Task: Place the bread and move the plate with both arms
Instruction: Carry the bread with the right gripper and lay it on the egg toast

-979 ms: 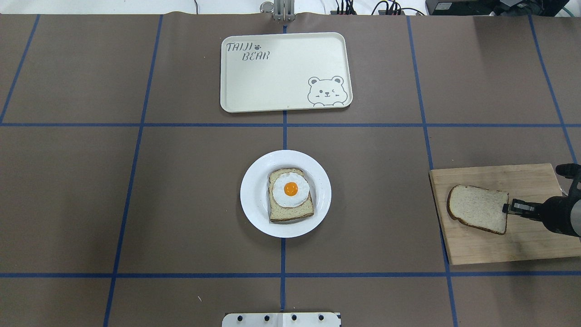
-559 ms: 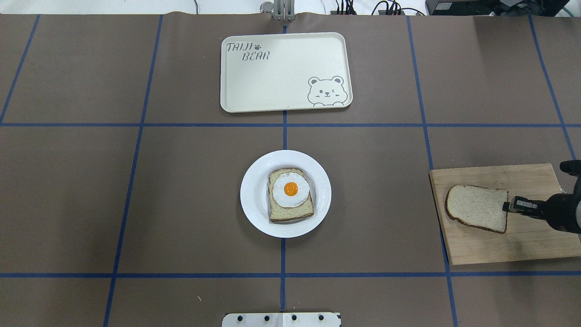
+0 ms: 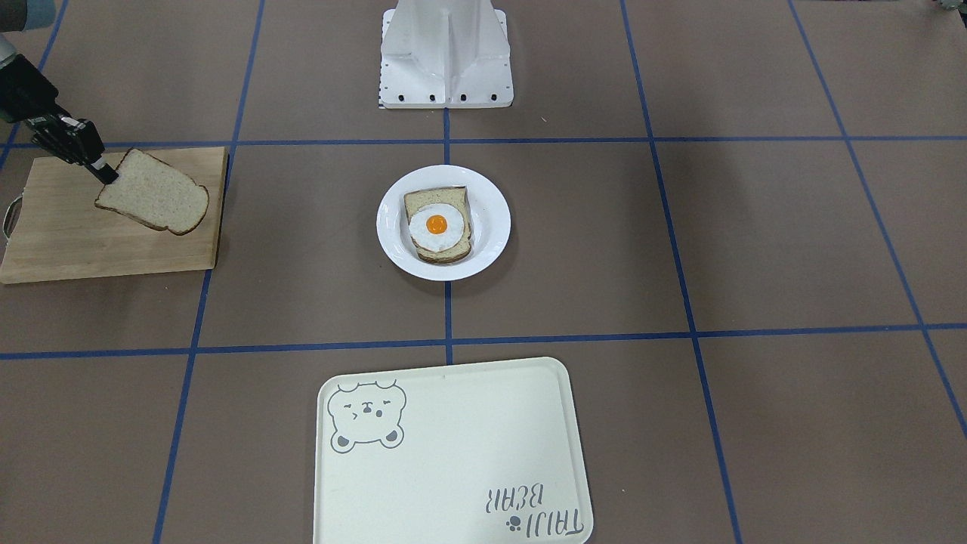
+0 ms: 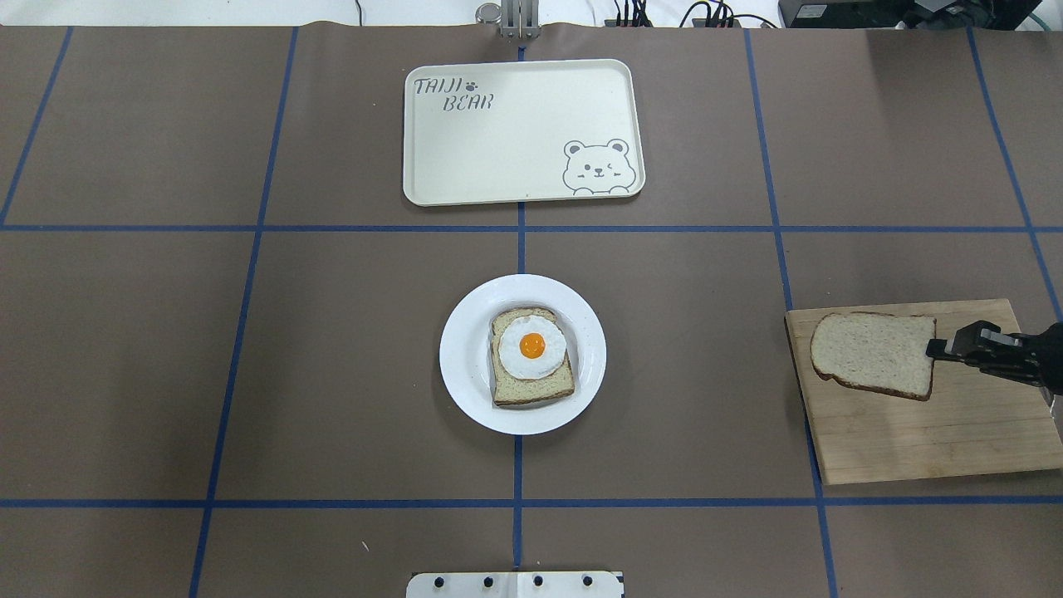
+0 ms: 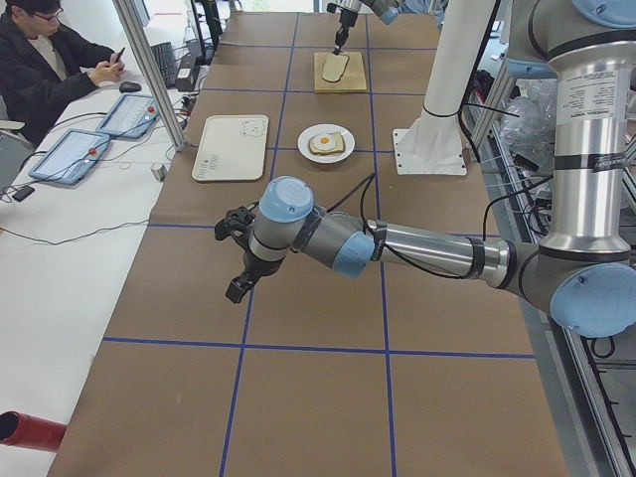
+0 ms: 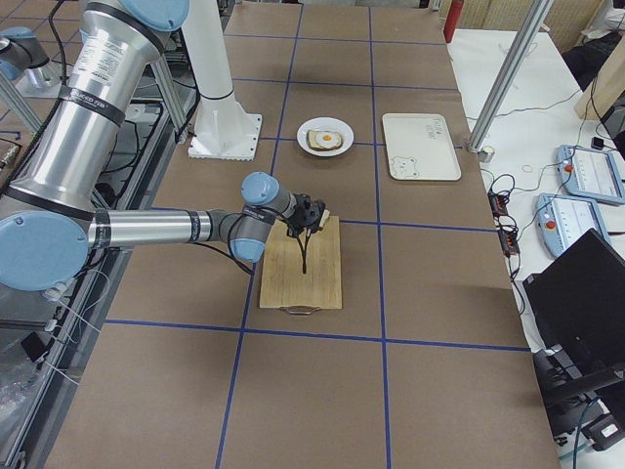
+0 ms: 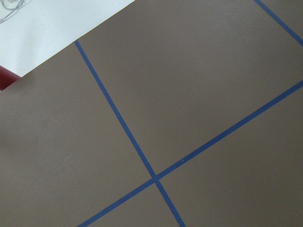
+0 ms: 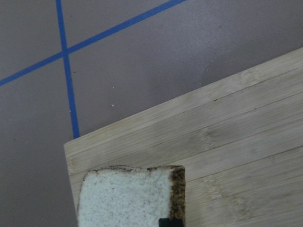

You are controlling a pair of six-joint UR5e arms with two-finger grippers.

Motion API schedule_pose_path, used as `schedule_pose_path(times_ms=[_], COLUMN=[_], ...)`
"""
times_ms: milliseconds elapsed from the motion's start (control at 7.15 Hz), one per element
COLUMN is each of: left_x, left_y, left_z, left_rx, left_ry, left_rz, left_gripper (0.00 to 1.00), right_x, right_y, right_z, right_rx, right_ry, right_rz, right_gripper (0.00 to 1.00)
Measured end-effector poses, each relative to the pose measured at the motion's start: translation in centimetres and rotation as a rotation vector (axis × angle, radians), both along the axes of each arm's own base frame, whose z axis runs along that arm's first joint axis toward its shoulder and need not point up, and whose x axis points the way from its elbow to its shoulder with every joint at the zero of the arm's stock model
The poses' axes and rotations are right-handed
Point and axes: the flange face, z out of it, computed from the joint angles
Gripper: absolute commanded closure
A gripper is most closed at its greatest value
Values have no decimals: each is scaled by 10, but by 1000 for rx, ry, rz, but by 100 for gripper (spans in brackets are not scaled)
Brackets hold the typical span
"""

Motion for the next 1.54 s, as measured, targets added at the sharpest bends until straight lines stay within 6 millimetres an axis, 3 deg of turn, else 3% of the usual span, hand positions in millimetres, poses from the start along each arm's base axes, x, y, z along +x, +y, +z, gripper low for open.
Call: schedule_pose_path(times_ms=[280, 559, 699, 839, 979, 1119, 1399, 1538], left_x=[0, 0, 0, 0, 0, 1, 1, 1], left_y=[0, 0, 0, 0, 0, 0, 0, 0], left_z=[1, 1, 1, 2, 2, 2, 4, 5], left_rx=[-1, -4, -5, -7, -9, -13, -20, -24], left_ry=[0, 1, 2, 2, 3, 6, 8, 8], left_rz=[0, -2, -2, -3, -5, -8, -10, -10], left_gripper=[2, 2, 2, 2, 2, 2, 2, 2], right_x=[-15, -53, -87, -143, -198, -244, -318, -346], right_y=[-24, -53, -64, -69, -59, -42, -3, 14], right_z=[-48, -98, -132, -188, -237, -269, -310, -319], right_rx=[-43, -93, -130, -185, -234, -268, -333, -349], right_ry=[-139, -243, -253, -232, -191, -149, -73, -41], right_rz=[86, 189, 246, 326, 402, 466, 566, 594], right_gripper=[100, 100, 100, 100, 100, 100, 100, 100])
